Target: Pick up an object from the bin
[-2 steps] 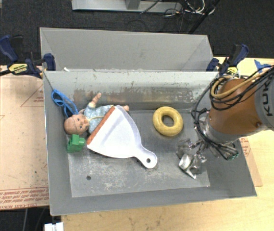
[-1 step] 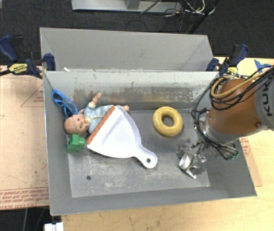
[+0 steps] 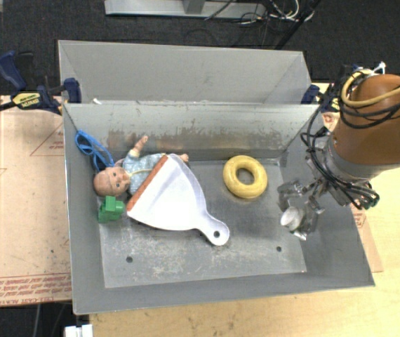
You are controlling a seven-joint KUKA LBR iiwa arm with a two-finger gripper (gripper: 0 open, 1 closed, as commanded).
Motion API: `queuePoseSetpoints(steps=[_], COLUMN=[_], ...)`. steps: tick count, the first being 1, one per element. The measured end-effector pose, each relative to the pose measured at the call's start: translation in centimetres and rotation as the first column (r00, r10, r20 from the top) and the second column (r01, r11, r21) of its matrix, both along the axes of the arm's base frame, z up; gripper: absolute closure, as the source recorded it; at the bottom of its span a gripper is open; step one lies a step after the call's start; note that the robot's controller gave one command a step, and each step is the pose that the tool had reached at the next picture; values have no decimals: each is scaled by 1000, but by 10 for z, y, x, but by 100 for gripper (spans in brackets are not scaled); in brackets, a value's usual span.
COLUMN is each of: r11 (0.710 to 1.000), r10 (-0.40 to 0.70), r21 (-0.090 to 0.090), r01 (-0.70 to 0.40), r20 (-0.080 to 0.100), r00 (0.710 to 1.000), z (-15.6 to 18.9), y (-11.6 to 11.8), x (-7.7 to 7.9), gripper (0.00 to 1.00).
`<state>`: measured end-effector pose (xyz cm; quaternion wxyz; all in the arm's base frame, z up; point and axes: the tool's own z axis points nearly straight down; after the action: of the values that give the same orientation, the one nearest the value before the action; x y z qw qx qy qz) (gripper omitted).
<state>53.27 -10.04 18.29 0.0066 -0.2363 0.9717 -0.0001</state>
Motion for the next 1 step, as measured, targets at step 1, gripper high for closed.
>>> queuePoseSetpoints(steps=[1], r11=[1000], r10=[0], r21=[0], r01=[0], r20=[0], r00=[1000], z=[0], y=[0], x=[0], gripper=[100])
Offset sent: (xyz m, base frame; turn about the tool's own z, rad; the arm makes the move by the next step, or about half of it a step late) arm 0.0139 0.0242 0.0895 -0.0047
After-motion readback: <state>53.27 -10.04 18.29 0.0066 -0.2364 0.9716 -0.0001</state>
